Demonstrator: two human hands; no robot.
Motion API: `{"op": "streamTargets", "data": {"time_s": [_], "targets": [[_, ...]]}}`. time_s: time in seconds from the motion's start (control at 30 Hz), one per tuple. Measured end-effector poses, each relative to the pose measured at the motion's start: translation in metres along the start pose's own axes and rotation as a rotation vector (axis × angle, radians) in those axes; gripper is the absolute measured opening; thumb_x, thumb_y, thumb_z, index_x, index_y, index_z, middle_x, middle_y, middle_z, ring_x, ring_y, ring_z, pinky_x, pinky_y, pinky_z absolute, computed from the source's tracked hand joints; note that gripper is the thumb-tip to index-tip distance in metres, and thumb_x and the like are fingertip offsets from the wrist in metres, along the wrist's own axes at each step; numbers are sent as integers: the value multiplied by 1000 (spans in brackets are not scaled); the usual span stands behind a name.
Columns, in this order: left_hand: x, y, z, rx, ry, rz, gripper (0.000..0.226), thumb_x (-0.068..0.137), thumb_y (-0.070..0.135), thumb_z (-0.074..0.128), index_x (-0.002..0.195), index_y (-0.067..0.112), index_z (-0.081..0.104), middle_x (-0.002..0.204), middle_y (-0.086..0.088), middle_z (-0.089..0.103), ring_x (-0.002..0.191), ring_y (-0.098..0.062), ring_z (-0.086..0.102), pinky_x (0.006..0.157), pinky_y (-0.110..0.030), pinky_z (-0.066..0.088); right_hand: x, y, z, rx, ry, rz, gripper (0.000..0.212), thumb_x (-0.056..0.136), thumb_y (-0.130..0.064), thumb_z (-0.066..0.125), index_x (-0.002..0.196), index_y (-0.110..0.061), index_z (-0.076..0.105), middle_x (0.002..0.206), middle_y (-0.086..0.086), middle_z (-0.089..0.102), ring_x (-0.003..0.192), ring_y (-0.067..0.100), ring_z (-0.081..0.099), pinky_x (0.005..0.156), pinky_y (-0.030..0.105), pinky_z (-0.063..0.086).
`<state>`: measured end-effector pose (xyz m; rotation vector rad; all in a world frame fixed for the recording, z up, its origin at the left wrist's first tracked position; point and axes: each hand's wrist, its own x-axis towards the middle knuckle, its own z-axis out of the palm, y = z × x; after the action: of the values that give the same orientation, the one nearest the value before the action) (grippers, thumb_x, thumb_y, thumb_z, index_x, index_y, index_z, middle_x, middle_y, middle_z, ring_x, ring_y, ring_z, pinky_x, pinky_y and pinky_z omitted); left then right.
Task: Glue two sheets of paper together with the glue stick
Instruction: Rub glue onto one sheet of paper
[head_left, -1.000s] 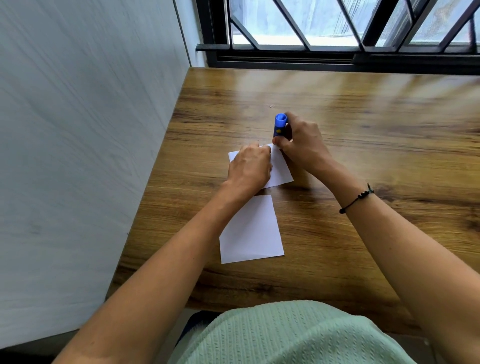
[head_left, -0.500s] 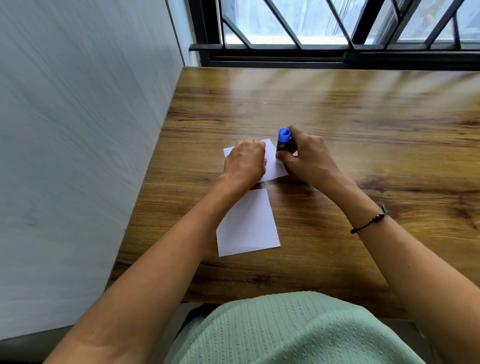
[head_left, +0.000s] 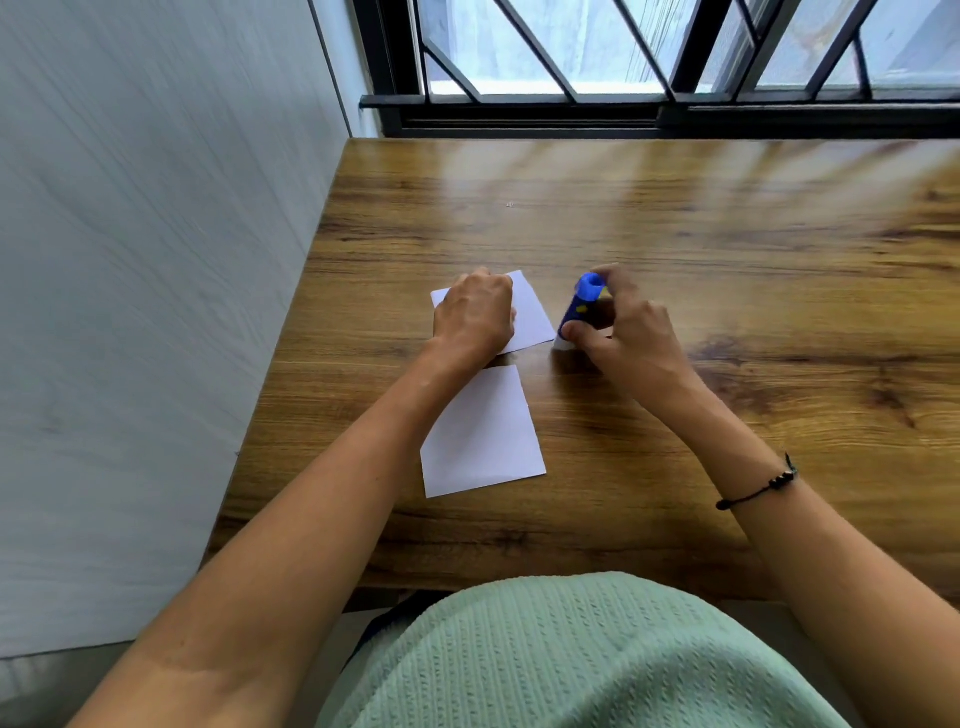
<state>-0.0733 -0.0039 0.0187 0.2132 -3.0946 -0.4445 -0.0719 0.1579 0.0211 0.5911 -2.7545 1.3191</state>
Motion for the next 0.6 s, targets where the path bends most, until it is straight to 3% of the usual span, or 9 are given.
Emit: {"op": "streamTargets", "data": {"time_s": [0.07,0.17,0.33,0.4,0.47,0.53,0.6], "targets": [[-1,0,1,-3,0,4,30,89,17,51,115,4,55,113,-19,55,109,-34,49,86,-40,42,-2,2,-4,168,82,89,38,77,-14,67,107,-16,45,82,5,65,75,24,63,69,16,44],[-4,-1,2,-9,1,7,27,88,15,50,112,2,55,111,-19,54,108,-35,49,84,-41,43,-4,3,-13,444,140,199,31,72,-9,71,85,-24,48,88,3,63,83,19,65,80,38,53],[-6,-3,4,-11,11,22,25,89,15,49,110,2,55,110,-19,54,107,-34,49,80,-39,42,-6,8,-17,694,194,320,29,71,1,69,73,-19,49,84,8,56,82,27,65,80,41,52],[-6,-3,5,-12,13,33,25,89,14,48,110,1,54,109,-19,54,106,-34,48,80,-39,43,-6,9,-16,798,189,333,27,74,-1,68,71,-17,47,80,8,56,72,25,69,77,36,54],[-7,-4,6,-7,20,45,24,89,13,47,108,0,54,107,-19,53,104,-34,48,79,-40,43,-6,7,-14,826,191,339,25,80,-5,66,70,-16,46,73,8,58,58,15,66,61,26,55],[-7,-4,7,5,28,55,23,89,13,47,107,0,55,107,-19,52,103,-34,47,77,-40,43,-7,5,-11,775,192,353,20,84,-14,63,73,-17,47,72,10,63,51,8,61,50,19,47],[-8,-3,8,24,33,66,22,90,11,46,106,0,55,106,-19,51,102,-34,47,76,-40,42,-8,2,-10,755,180,348,11,88,-19,58,81,-18,49,76,9,66,52,2,60,48,13,42]]}}
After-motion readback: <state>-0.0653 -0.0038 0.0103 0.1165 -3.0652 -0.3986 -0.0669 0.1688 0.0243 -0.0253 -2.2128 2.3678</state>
